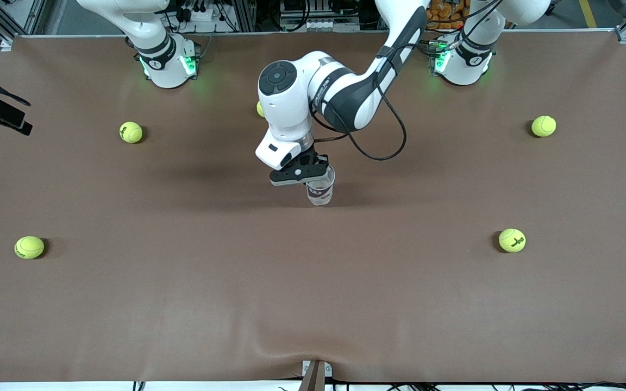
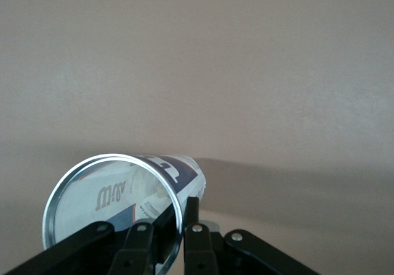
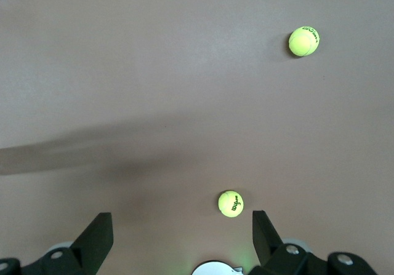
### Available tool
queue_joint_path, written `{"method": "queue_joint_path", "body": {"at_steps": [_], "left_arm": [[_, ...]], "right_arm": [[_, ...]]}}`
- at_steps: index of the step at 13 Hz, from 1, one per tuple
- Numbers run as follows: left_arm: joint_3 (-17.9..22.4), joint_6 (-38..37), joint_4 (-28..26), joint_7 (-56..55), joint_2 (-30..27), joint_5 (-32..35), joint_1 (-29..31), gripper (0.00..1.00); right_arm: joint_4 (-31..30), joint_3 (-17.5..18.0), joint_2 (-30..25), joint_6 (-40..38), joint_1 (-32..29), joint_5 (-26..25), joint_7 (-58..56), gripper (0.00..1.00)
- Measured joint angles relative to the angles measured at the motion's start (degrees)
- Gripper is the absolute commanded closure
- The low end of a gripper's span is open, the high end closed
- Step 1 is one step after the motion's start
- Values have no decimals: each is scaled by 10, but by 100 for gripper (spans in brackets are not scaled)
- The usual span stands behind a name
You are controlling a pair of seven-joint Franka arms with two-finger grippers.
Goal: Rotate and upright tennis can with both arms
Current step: 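Lower the upright can onto the table with the left gripper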
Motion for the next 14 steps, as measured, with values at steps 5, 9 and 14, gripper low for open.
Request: {"method": "queue_joint_path", "body": {"at_steps": [5, 9, 14], "left_arm": [[0, 0, 0, -19, 6, 15, -8, 100], [0, 0, -1, -19, 9, 16, -8, 100], [0, 2, -1, -19, 17, 16, -9, 54]], "right_arm": [[0, 0, 0, 0, 0, 0, 0, 0], [0, 0, 0, 0, 0, 0, 0, 0], [0, 0, 0, 0, 0, 0, 0, 0]]}}
